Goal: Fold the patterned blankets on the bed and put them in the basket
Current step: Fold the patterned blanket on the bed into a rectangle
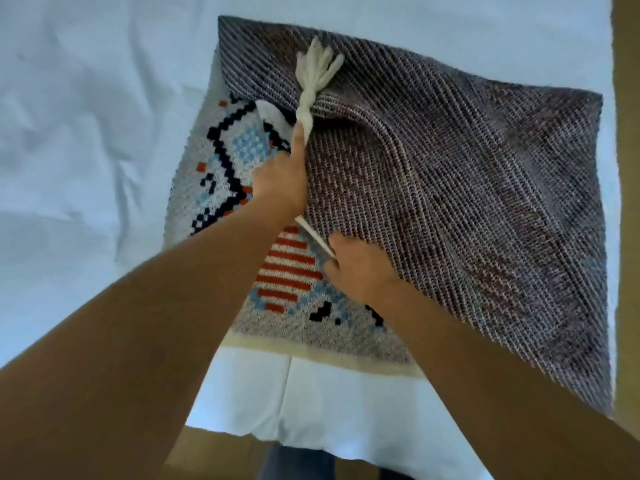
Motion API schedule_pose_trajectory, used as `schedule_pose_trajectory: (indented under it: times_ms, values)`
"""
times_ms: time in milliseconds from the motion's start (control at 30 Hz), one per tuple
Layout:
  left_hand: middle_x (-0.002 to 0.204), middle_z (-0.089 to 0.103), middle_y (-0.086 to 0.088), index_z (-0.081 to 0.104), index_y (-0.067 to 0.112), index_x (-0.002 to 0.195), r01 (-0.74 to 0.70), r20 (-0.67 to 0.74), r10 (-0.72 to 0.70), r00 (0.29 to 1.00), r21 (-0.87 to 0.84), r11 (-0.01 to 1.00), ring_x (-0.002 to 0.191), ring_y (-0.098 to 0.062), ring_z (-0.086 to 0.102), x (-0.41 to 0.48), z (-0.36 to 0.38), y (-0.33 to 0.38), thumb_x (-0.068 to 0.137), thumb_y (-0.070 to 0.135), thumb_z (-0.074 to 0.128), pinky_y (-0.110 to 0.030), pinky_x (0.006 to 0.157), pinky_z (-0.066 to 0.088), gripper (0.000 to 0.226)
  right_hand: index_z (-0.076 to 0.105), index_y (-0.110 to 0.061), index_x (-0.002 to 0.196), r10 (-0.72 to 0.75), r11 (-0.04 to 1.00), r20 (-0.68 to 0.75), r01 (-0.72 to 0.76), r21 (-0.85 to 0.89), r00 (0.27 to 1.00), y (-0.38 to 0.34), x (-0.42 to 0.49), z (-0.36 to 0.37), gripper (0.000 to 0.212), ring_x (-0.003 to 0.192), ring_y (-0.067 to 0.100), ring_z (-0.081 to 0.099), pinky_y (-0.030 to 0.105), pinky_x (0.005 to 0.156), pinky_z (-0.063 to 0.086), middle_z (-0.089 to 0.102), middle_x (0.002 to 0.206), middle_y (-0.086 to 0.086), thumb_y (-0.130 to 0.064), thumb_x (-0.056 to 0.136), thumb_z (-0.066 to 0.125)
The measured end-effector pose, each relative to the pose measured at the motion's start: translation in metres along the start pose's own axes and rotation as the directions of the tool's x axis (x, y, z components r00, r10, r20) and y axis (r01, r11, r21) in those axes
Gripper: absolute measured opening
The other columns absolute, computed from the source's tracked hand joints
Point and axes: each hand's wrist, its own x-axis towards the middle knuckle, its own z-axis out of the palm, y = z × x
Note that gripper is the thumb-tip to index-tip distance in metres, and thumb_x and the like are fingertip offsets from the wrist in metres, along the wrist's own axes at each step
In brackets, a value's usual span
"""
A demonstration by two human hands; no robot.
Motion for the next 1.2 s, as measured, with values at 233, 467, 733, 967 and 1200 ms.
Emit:
schedule_pose_trajectory:
  times_ms: [233, 467, 733, 967, 1200]
  values:
    - [0.107, 0.062, -0.018, 0.001, 0.023, 0.147, 0.303, 0.110, -0.285, 0.952, -0.434, 0.848, 0.075, -0.030, 0.057, -0.116, 0.026, -0.104, 0.085, 0.017, 0.050, -0.037, 0.063, 0.043, 0.080, 0.054, -0.009, 0.098, -0.225, 0.962, 0.333, 0.262, -0.070, 0.916, -0.058, -0.039, 0.036, 0.029, 0.088, 0.033, 0.062, 0.033, 0.070, 0.043, 0.065, 0.098, 0.015, -0.035, 0.090, 0.044]
    - [0.127, 0.051, -0.021, 0.018, 0.009, 0.140, 0.585, 0.251, -0.529, 0.811, -0.373, 0.720, 0.108, -0.041, 0.054, -0.188, 0.060, -0.153, 0.082, 0.026, 0.055, -0.046, 0.081, 0.044, 0.070, 0.054, -0.010, 0.106, -0.138, 0.967, 0.491, 0.225, -0.122, 0.860, -0.079, -0.045, 0.072, 0.029, 0.095, 0.031, 0.061, 0.033, 0.074, 0.046, 0.064, 0.105, 0.013, -0.032, 0.089, 0.043]
    - [0.141, 0.041, -0.013, 0.019, 0.016, 0.144, 0.462, 0.126, -0.570, 0.812, -0.736, 0.494, 0.130, -0.033, 0.037, -0.125, 0.042, -0.174, 0.073, 0.043, 0.069, -0.050, 0.106, 0.031, 0.091, 0.038, -0.019, 0.082, -0.206, 0.978, 0.300, 0.205, 0.034, 0.932, -0.115, -0.008, 0.061, 0.026, 0.072, 0.019, 0.047, 0.027, 0.063, 0.033, 0.048, 0.081, -0.002, -0.041, 0.088, 0.050]
    - [0.095, 0.067, -0.013, 0.055, 0.011, 0.107, 0.492, 0.031, -0.537, 0.843, -0.448, 0.746, 0.098, -0.035, 0.058, -0.145, 0.055, -0.218, 0.089, 0.040, 0.052, -0.042, 0.088, 0.034, 0.034, 0.049, -0.008, 0.112, -0.216, 0.959, 0.168, 0.176, 0.224, 0.962, -0.171, 0.031, 0.068, 0.033, 0.101, 0.022, 0.052, 0.030, 0.081, 0.038, 0.052, 0.113, 0.007, -0.033, 0.089, 0.052]
    - [0.089, 0.063, -0.007, 0.053, 0.011, 0.096, 0.497, 0.029, -0.598, 0.801, -0.590, 0.637, 0.094, -0.031, 0.055, -0.215, 0.088, -0.228, 0.089, 0.033, 0.055, -0.044, 0.088, 0.030, 0.023, 0.038, -0.009, 0.124, -0.279, 0.950, 0.315, 0.308, -0.045, 0.907, -0.220, 0.035, 0.104, 0.064, 0.115, 0.029, 0.045, 0.040, 0.091, 0.042, 0.046, 0.124, 0.012, -0.047, 0.079, 0.062]
